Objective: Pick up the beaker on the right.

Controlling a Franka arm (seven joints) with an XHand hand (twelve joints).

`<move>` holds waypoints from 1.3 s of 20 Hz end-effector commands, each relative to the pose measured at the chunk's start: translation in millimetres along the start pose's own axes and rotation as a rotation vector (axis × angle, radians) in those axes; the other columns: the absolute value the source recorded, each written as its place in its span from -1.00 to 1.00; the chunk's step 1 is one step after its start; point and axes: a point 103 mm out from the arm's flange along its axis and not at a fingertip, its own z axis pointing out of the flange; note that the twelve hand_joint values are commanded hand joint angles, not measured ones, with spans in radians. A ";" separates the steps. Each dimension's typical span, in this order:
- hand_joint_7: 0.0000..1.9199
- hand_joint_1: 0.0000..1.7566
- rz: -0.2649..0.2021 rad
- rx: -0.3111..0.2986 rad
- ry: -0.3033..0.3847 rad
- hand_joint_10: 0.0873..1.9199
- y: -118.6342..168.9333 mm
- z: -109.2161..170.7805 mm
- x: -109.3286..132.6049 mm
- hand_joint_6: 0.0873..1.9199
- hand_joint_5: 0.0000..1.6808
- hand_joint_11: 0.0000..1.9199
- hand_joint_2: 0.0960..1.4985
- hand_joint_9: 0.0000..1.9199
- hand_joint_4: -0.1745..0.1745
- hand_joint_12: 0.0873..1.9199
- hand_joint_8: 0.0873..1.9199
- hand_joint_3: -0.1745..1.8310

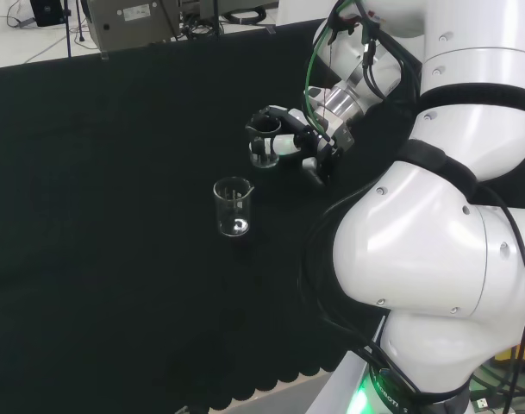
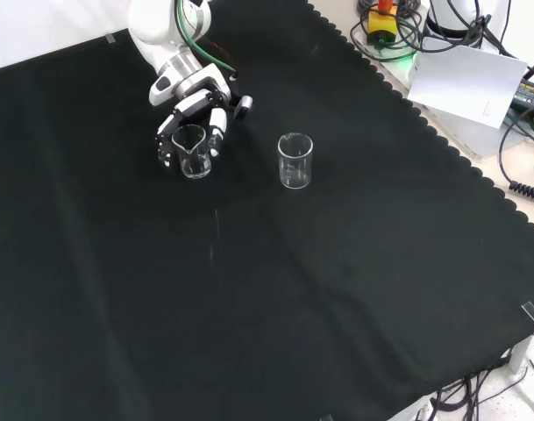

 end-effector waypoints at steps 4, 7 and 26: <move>-0.01 0.52 0.053 -0.180 -0.124 -0.33 -0.4 -10.6 10.4 0.09 0.10 -0.01 0.47 0.09 -0.43 -0.13 -0.02 -0.97; 0.20 0.59 0.054 -0.265 -0.149 -0.52 -4.7 -17.3 14.1 -0.12 0.29 0.13 0.42 0.30 -0.60 -0.26 -0.21 -1.00; 0.41 0.75 -0.030 -0.163 -0.387 -1.00 -64.6 -74.1 83.6 -0.57 0.48 0.26 0.29 0.69 -1.00 -0.41 -0.54 -1.00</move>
